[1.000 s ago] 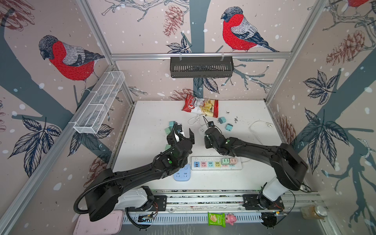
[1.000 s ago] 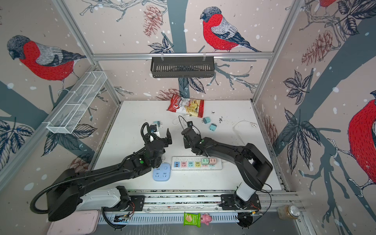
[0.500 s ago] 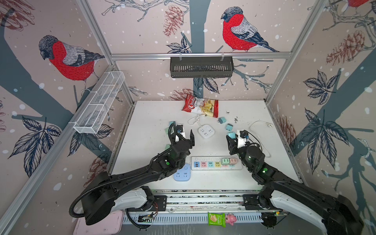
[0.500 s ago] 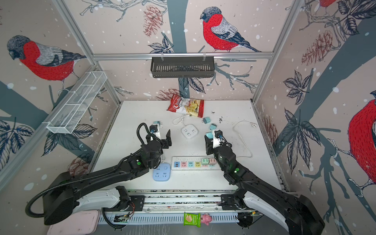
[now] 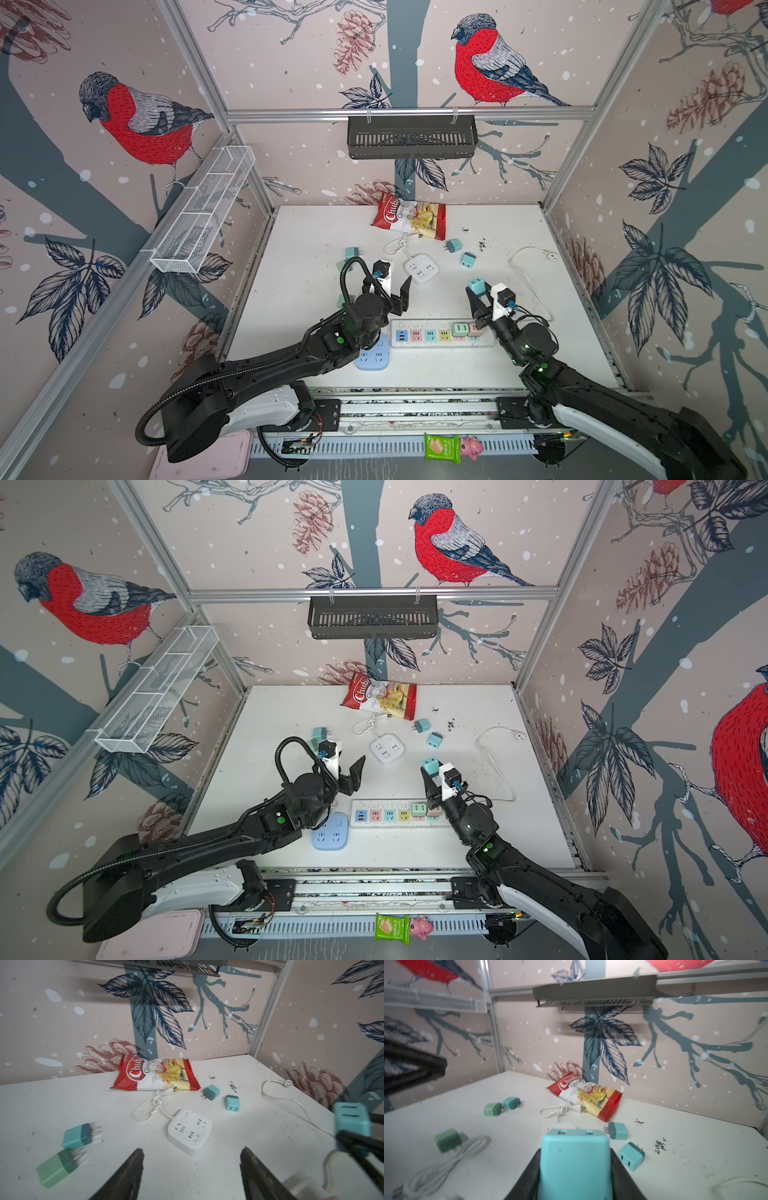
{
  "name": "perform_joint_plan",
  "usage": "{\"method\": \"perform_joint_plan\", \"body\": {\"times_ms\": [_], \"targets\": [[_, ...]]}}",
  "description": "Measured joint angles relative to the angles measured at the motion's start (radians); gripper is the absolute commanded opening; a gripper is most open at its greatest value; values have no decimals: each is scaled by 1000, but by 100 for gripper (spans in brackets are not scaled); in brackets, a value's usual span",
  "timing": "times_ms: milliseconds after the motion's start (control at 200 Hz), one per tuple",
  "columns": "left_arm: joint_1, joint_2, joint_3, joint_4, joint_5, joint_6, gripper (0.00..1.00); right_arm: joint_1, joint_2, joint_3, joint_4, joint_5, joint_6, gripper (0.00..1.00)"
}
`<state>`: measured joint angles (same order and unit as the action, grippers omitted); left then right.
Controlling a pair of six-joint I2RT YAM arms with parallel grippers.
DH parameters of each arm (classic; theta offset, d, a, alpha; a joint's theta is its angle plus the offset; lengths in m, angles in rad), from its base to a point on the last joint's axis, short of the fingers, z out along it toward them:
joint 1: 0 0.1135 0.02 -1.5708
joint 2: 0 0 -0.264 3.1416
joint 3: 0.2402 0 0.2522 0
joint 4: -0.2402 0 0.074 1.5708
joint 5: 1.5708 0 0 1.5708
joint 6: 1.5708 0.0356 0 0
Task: Insert the plug
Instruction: 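Lift the teal adapter with the right gripper and carry it toward the left gripper, then close the left gripper on the teal adapter held by the right gripper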
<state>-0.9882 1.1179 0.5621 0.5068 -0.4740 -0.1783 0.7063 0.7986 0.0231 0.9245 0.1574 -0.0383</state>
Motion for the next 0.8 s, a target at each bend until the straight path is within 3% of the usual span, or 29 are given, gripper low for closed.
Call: {"method": "perform_joint_plan", "body": {"times_ms": [440, 690, 800], "targets": [[-54, 65, 35, 48, 219, 82, 72, -14, 192, -19, 251, -103, -126, 5], [-67, 63, 55, 37, 325, 107, 72, -9, 189, -19, 261, -180, -160, 5], [-72, 66, 63, 33, 369, 108, 72, 66, 151, -13, 211, -183, -203, 4]]}}
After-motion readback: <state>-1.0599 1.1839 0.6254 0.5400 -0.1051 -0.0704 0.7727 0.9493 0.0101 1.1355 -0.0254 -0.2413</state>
